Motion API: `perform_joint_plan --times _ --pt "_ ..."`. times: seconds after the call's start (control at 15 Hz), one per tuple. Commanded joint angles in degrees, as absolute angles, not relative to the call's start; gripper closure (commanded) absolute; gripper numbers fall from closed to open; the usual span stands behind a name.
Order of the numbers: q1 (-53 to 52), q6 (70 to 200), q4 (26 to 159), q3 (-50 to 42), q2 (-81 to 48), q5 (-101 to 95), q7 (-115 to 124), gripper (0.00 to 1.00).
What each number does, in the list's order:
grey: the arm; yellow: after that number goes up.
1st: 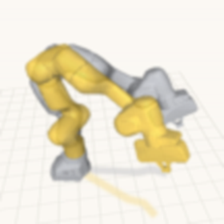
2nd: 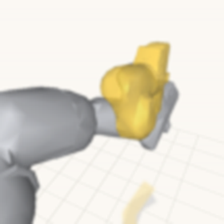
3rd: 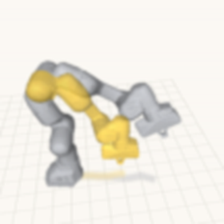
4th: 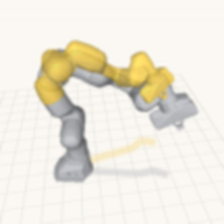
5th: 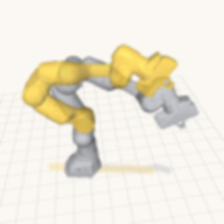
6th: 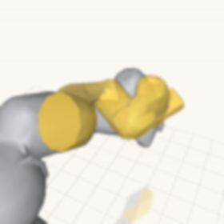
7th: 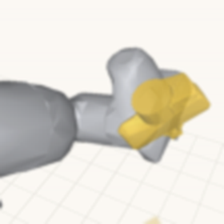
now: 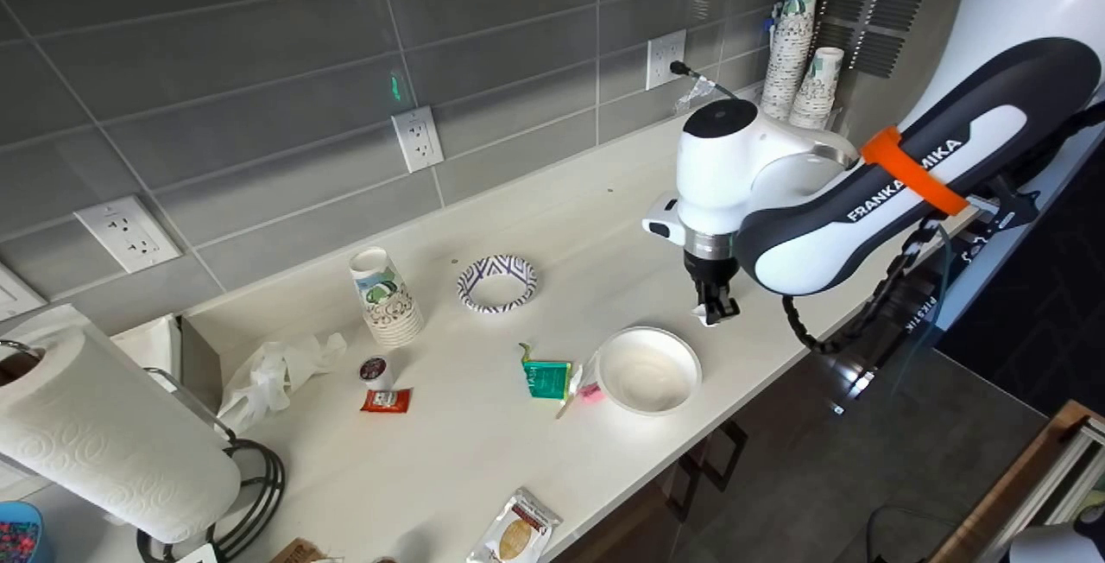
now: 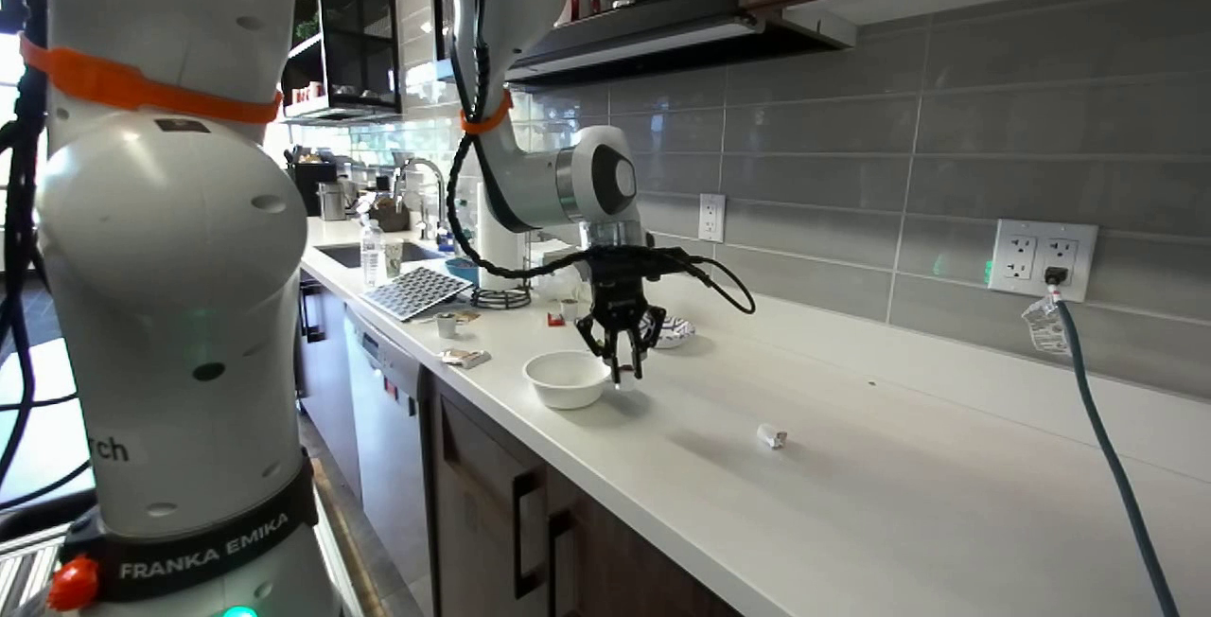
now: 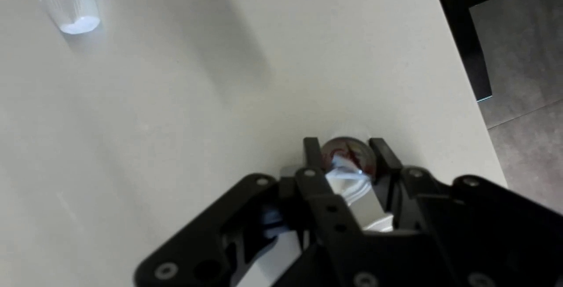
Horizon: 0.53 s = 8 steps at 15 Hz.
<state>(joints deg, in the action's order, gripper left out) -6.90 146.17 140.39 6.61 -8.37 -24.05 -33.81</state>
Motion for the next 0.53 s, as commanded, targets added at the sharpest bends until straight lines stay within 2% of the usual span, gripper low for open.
perform_joint_plan --times 0.0,0.47 --pt "-7.77 142.71 138.6 7.35 -8.84 -26.18 -32.33 0.69" --pt "-9.29 139.43 136.19 8.59 -10.4 -27.67 -32.24 0.69"
